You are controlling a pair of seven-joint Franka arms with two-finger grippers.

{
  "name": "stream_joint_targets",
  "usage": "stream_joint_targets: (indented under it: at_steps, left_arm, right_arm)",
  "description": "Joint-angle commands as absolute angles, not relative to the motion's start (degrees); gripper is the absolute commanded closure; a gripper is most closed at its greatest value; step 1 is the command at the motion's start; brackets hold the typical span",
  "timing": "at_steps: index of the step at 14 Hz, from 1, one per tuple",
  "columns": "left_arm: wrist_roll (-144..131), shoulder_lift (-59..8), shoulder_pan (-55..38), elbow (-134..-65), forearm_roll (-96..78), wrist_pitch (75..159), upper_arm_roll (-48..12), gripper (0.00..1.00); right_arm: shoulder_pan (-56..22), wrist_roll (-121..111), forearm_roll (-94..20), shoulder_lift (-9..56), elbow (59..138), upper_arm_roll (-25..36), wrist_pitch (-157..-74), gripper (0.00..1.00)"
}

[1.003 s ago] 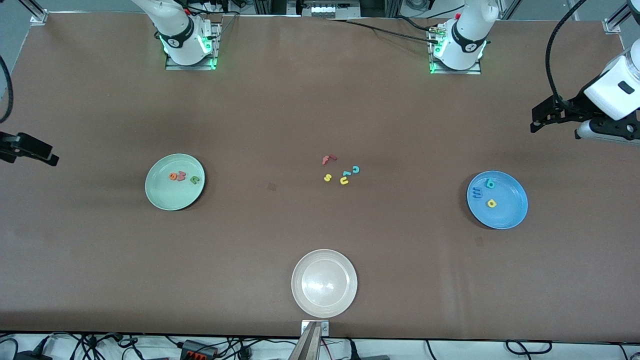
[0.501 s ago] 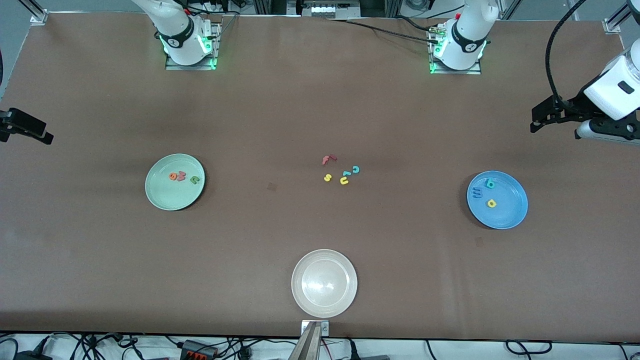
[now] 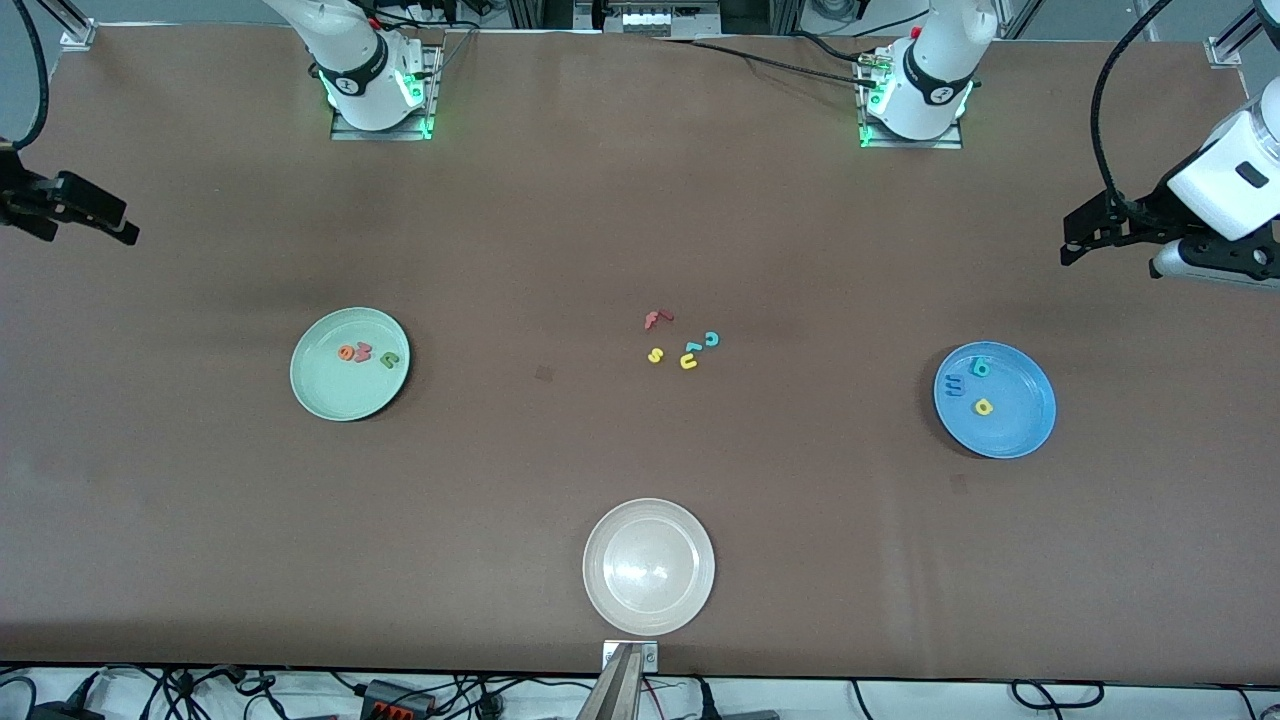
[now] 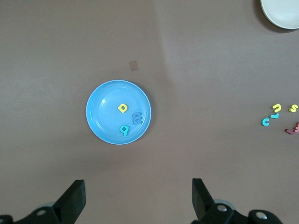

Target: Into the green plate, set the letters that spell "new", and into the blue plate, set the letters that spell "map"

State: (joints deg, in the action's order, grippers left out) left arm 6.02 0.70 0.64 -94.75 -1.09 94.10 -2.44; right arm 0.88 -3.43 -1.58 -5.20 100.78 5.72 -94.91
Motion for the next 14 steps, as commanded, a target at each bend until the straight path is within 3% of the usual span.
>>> stream_joint_targets:
  at_steps: [1, 14]
  left_arm:
    - [5.71, 1.32, 0.53, -94.39, -1.23, 93.25, -2.55, 0.0]
    - [5.71, 1.23, 0.53, -94.31, -1.14, 93.25, -2.55, 0.0]
  right_arm:
    - [1.41, -4.13, 0.17, -9.49, 106.0, 4.22, -96.68, 0.0]
    - [1.76, -4.04, 0.7, -10.28, 105.64, 4.31, -93.96, 0.0]
